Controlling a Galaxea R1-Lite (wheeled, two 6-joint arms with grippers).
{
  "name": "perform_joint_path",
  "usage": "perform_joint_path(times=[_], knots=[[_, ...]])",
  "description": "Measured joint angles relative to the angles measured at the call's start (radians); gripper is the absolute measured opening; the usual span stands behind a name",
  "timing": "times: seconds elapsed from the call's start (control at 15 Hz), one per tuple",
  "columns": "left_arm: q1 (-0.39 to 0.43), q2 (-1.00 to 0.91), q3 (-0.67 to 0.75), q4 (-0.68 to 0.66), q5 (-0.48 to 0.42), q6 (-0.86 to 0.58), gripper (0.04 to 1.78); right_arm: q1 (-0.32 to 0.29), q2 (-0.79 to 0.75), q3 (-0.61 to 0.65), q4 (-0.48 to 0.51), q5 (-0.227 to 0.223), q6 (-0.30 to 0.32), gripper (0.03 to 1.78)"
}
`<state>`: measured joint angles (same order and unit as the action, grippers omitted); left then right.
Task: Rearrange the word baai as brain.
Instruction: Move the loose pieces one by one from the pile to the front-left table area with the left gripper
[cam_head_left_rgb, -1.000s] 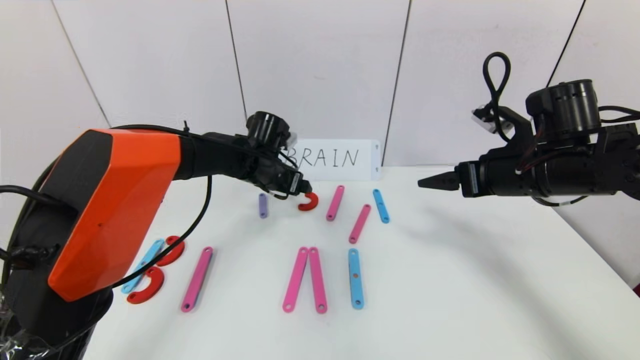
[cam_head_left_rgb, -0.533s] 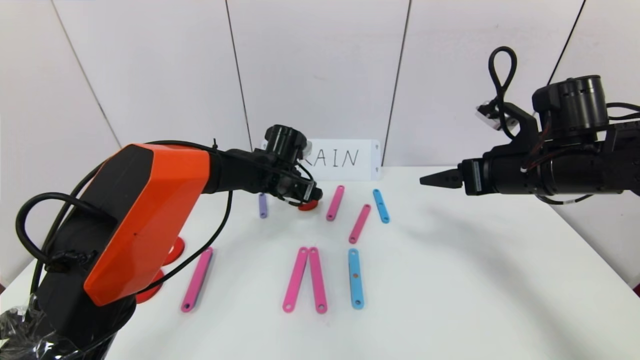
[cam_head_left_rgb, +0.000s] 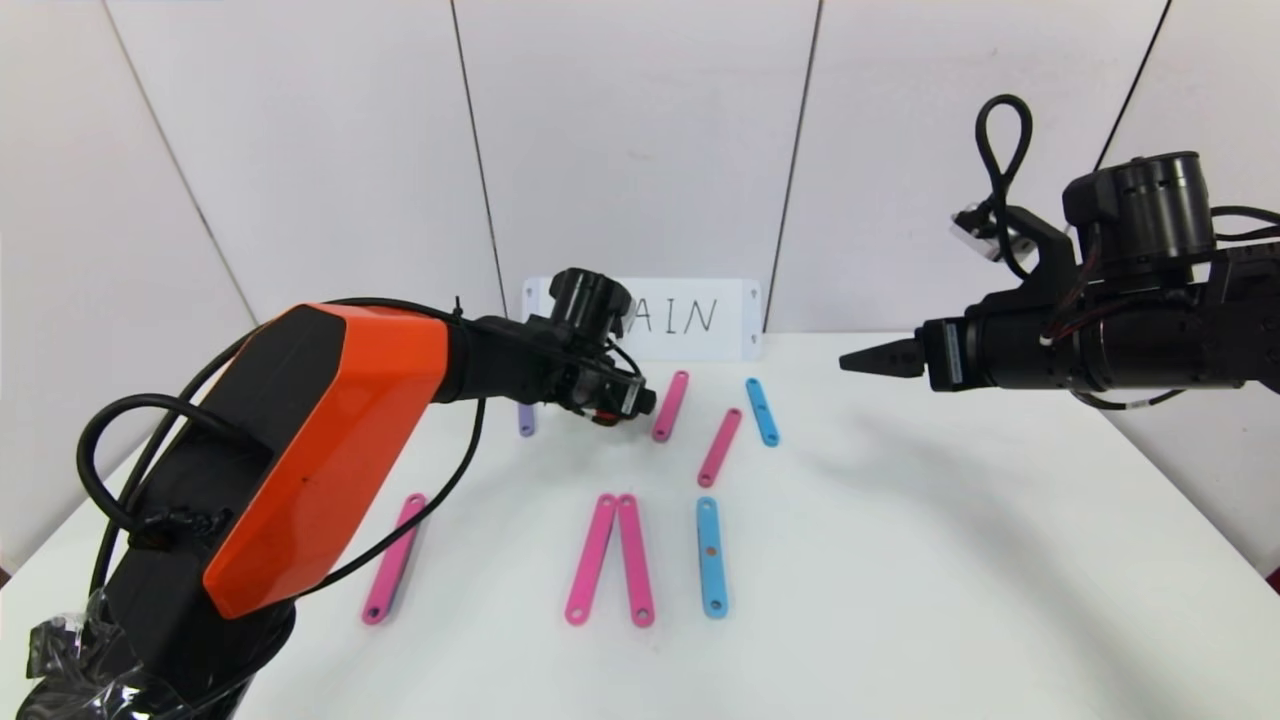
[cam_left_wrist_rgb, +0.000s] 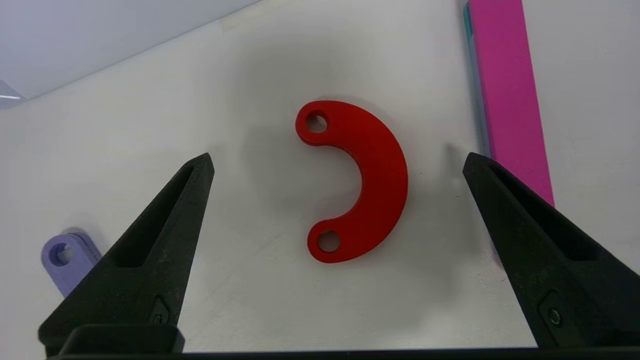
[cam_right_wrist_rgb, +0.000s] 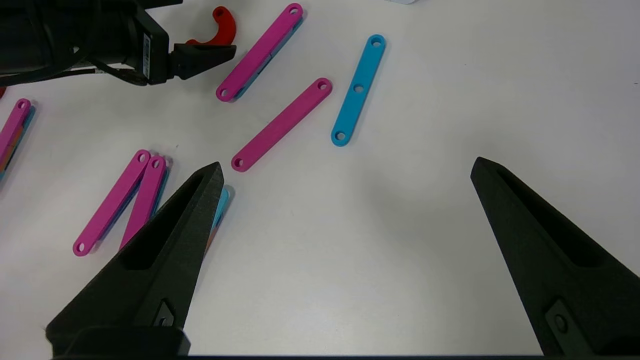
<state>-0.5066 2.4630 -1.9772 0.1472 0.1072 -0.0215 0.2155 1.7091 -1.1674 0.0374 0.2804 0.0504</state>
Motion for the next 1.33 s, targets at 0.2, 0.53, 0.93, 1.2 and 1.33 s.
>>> perform_joint_path(times=[0.2, 0.53, 0.93, 1.2, 1.33], knots=[[-0.011, 0.006, 0.0, 0.007, -0.001, -0.014, 1.75, 0.0, 0.002, 0.0, 0.0, -0.002, 0.0, 1.74], [-0.021, 0.007, 0.001, 0.046, -0.001, -0.048, 1.75, 0.0, 0.004, 0.001, 0.0, -0.002, 0.0, 1.74], [-0.024, 0.009, 0.001, 0.046, 0.0, -0.045, 1.75, 0.0, 0.011, 0.001, 0.0, -0.002, 0.0, 1.74], [-0.024, 0.016, 0.001, 0.034, 0.001, -0.036, 1.75, 0.0, 0.011, 0.001, 0.0, -0.002, 0.0, 1.74], [-0.024, 0.018, 0.001, 0.032, 0.0, -0.037, 1.75, 0.0, 0.012, 0.001, 0.0, -0.002, 0.0, 1.74]])
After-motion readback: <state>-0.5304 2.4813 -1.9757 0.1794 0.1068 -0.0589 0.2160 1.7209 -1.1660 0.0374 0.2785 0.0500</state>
